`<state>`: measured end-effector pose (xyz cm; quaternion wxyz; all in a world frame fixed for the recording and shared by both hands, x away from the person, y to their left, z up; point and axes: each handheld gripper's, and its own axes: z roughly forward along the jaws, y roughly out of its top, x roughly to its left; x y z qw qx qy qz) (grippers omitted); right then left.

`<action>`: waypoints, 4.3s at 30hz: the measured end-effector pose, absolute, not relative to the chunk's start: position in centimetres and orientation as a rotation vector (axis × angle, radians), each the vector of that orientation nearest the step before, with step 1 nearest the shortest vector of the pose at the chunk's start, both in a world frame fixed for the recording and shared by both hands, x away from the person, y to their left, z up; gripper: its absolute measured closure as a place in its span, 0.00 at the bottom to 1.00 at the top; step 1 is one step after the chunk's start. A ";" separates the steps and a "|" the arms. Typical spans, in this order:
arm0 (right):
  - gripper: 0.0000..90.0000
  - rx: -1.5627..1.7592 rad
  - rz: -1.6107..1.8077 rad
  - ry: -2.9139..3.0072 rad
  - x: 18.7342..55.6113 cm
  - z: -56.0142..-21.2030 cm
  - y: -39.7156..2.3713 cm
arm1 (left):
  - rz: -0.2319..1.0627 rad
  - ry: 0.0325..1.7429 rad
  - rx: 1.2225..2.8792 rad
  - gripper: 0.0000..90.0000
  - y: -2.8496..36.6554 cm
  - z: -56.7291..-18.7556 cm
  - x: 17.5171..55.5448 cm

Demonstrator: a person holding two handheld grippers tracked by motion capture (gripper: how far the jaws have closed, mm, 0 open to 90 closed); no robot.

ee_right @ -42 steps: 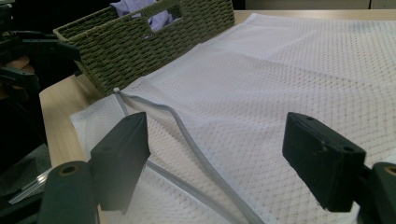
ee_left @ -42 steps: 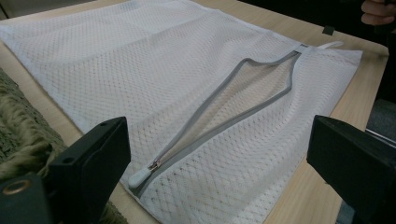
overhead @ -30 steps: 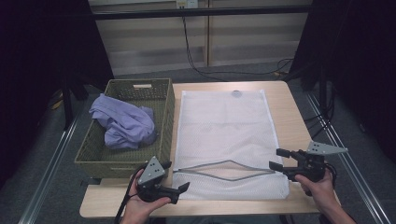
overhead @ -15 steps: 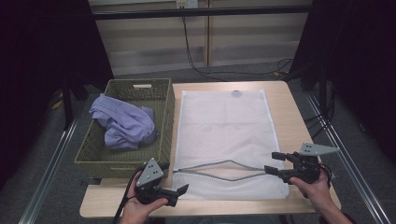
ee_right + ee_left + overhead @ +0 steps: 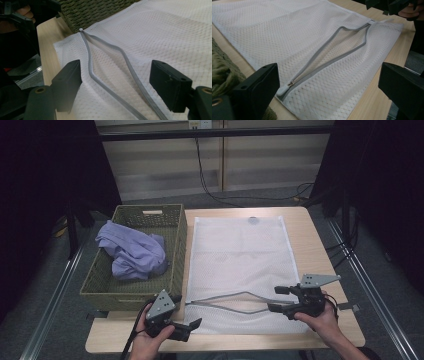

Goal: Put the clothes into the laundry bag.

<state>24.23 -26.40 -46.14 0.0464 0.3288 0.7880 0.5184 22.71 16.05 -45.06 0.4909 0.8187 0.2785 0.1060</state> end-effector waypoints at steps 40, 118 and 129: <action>0.64 0.927 1.458 2.662 31.1 -47.7 -20.2 | 0.275 0.688 1.994 0.04 16.0 -45.1 22.6; 0.98 0.917 1.553 2.482 31.4 -45.7 -22.5 | 0.274 0.659 1.977 0.04 15.9 -44.8 22.0; 0.98 0.893 1.598 2.443 31.6 -44.2 -22.9 | 0.279 0.662 1.976 0.04 15.9 -44.8 22.1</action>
